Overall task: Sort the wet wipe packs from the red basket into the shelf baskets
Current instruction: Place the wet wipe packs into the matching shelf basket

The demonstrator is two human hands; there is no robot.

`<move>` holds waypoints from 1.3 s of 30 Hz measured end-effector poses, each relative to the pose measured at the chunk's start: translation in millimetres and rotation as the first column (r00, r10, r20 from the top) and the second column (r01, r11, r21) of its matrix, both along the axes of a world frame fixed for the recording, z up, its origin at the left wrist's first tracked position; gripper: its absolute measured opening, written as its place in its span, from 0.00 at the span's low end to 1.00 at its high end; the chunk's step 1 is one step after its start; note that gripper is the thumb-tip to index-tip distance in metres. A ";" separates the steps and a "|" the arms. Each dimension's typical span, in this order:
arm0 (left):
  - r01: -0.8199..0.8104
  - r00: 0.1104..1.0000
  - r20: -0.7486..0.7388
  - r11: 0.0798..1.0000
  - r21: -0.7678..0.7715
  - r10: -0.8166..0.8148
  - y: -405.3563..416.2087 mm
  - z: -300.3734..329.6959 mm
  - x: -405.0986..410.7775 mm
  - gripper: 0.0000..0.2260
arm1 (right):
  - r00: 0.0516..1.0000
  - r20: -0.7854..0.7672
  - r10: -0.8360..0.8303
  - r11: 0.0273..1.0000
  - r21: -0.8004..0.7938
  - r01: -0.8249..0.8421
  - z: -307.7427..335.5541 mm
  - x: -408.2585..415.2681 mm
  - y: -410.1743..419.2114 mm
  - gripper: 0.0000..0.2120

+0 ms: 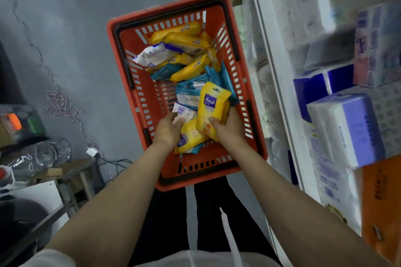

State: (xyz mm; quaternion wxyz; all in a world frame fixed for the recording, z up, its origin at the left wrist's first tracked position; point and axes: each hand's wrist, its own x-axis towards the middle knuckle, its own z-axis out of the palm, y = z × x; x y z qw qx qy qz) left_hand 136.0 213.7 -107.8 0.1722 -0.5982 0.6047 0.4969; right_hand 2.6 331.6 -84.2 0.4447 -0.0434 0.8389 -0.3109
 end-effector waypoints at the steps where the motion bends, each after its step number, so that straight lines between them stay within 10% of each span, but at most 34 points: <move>1: 0.101 0.994 0.045 0.994 0.031 -0.103 1.9 -5.9 -0.1 0.22 | 0.999 -0.037 -0.012 0.999 -0.047 0.010 11.2 -8.8 5.1 0.21; 8: 0.554 0.793 0.283 0.832 0.034 -0.539 15.3 -21.2 -9.7 0.29 | 0.999 -0.019 -0.046 0.980 -0.193 0.042 33.9 -21.3 23.1 0.13; 14: 0.582 0.773 0.249 0.808 0.089 -0.584 11.1 -8.1 -20.5 0.27 | 0.992 -0.033 -0.119 0.974 -0.199 0.110 41.7 -18.1 39.8 0.06; 22: 0.149 0.964 -0.222 0.989 -0.011 -0.148 1.6 78.5 -5.4 0.12 | 0.886 -0.014 -0.463 0.830 -0.358 0.428 110.4 1.6 75.4 0.05; 30: 0.247 0.813 -0.555 0.967 0.056 -0.176 45.8 199.3 2.8 0.11 | 0.692 0.030 -0.721 0.576 -0.528 0.624 216.3 74.5 142.3 0.22; 39: 0.509 0.495 -0.812 0.860 -0.017 -0.310 173.3 335.4 -16.9 0.13 | 0.327 -0.115 -0.938 0.288 -0.782 0.553 350.7 140.5 281.8 0.12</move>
